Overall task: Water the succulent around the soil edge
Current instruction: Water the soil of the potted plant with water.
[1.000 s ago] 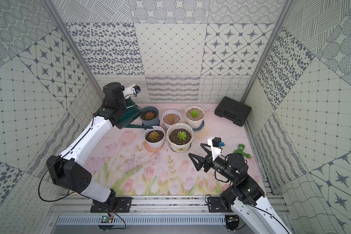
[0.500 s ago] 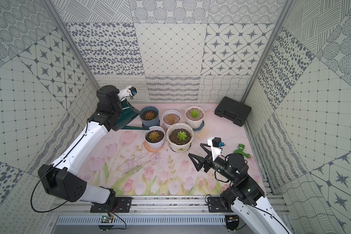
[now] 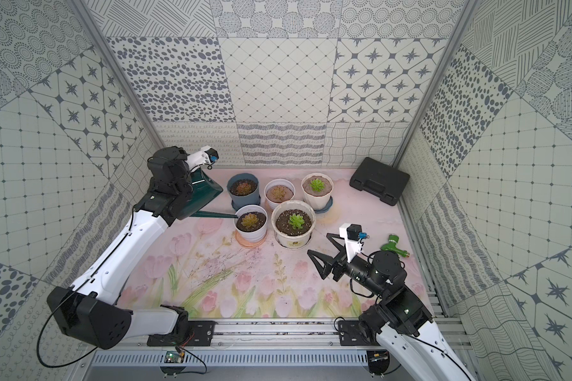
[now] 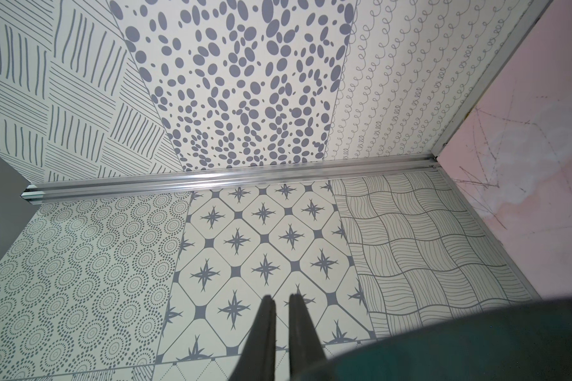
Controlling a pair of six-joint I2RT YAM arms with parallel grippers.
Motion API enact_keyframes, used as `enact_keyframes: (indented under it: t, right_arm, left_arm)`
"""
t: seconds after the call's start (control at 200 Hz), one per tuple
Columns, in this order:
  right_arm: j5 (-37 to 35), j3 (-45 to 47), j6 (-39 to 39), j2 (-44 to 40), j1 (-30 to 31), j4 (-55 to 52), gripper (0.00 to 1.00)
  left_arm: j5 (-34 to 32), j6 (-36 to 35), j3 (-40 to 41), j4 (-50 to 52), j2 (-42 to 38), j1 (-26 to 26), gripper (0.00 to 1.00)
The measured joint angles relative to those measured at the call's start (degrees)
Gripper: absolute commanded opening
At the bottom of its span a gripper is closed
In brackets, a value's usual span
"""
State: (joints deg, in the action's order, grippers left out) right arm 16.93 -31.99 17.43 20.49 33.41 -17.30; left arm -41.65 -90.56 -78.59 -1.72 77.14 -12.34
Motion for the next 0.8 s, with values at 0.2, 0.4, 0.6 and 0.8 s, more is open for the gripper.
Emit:
enact_keyframes:
  t: [0.2, 0.4, 0.6, 0.8]
  right_arm:
    - [0.0, 0.0, 0.0, 0.0, 0.0, 0.0, 0.97]
    - [-0.1, 0.0, 0.0, 0.0, 0.0, 0.0, 0.97]
    - [-0.5, 0.0, 0.0, 0.0, 0.0, 0.0, 0.97]
    - [-0.7, 0.0, -0.1, 0.0, 0.0, 0.0, 0.97]
  left_arm:
    - [1.1, -1.3, 1.6, -0.2, -2.2, -1.5, 0.0]
    - [2.8, -3.3, 2.7, -0.3, -2.7, -4.0, 0.0]
    - [4.0, -5.0, 1.7, -0.2, -2.3, -5.9, 0.0]
    - [4.6, -6.3, 0.0, -0.1, -1.0, -8.8, 0.0]
